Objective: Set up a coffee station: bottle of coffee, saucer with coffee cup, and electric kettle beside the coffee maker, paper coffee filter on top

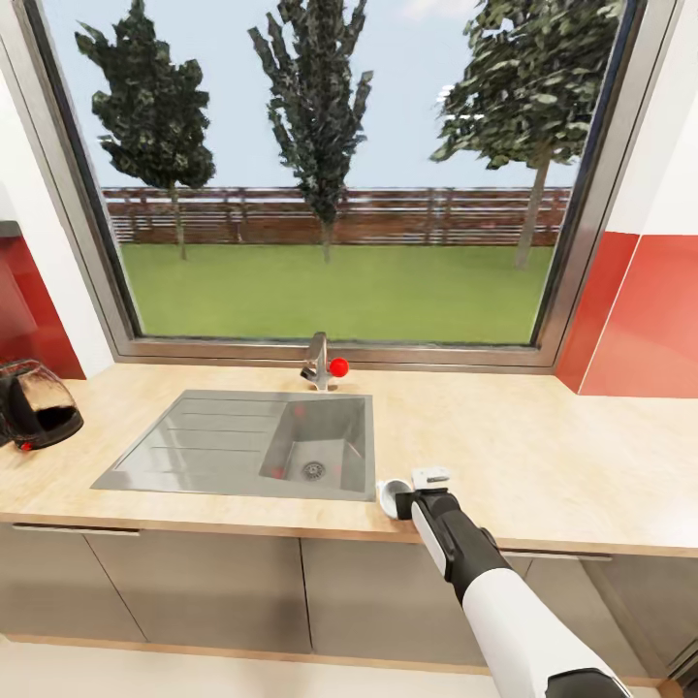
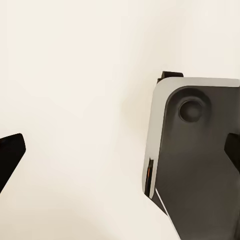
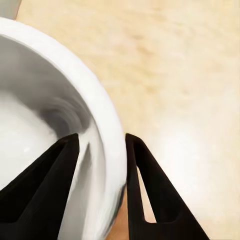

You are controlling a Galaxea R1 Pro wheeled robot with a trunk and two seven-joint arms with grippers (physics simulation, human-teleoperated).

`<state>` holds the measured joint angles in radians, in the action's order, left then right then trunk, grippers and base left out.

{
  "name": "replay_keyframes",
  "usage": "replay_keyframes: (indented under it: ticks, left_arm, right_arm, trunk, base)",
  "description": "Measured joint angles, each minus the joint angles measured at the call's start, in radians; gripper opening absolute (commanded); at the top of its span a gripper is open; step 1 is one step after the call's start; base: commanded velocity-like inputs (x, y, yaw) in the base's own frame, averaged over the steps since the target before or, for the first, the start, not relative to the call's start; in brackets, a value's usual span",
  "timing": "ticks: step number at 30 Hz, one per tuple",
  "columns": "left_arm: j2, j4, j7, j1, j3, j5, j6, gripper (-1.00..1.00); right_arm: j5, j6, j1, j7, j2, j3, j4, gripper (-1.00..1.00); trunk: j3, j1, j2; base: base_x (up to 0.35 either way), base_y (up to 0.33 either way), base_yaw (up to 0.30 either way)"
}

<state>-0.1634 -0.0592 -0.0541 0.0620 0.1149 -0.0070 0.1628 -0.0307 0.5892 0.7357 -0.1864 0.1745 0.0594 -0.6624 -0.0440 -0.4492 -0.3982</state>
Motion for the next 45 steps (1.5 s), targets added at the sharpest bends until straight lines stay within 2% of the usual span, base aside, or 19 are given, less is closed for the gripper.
replay_keyframes:
  ticks: [20,22,25,29,32,36,45]
  left_arm:
    - [-0.001,0.0,0.0,0.0,-0.001,-0.001,0.001,1.0]
    - [-0.001,0.0,0.0,0.0,-0.001,-0.001,0.001,1.0]
    - [-0.001,0.0,0.0,0.001,-0.001,-0.001,0.003,1.0]
    - [-0.002,-0.001,0.0,0.001,-0.003,-0.001,0.003,1.0]
    - [-0.002,-0.002,0.0,0.001,-0.003,-0.001,0.002,1.0]
    - [-0.001,-0.002,0.001,0.001,-0.002,-0.001,0.006,1.0]
    - [0.002,-0.003,0.001,0.001,0.006,0.008,0.012,1.0]
  right_arm:
    - [0.004,0.001,0.0,0.0,0.0,0.002,-0.008,-1.0]
    - [0.003,0.002,0.0,-0.001,0.0,0.003,-0.039,-1.0]
    - [0.002,0.008,0.0,-0.002,0.0,0.004,-0.138,-1.0]
    - [0.003,0.082,0.0,-0.003,0.0,0.007,-0.265,-1.0]
    - [0.005,0.108,0.0,-0.003,0.0,0.011,-0.324,-1.0]
    - [0.006,0.116,0.0,-0.003,0.0,0.038,-0.351,-1.0]
    - [0.005,0.118,0.0,-0.003,0.0,0.046,-0.358,-1.0]
  trunk:
    - [0.0,0.0,0.0]
    - [0.0,0.0,0.0]
    - [0.0,0.0,0.0]
    - [0.0,0.0,0.0]
    - [0.0,0.0,0.0]
    - [0.0,0.0,0.001]
    - [0.0,0.0,0.001]
  base:
    - [0.0,0.0,0.0]
    - [0.0,0.0,0.0]
    - [0.0,0.0,0.0]
    - [0.0,0.0,0.0]
    - [0.0,0.0,0.0]
    - [0.0,0.0,0.0]
    - [0.0,0.0,0.024]
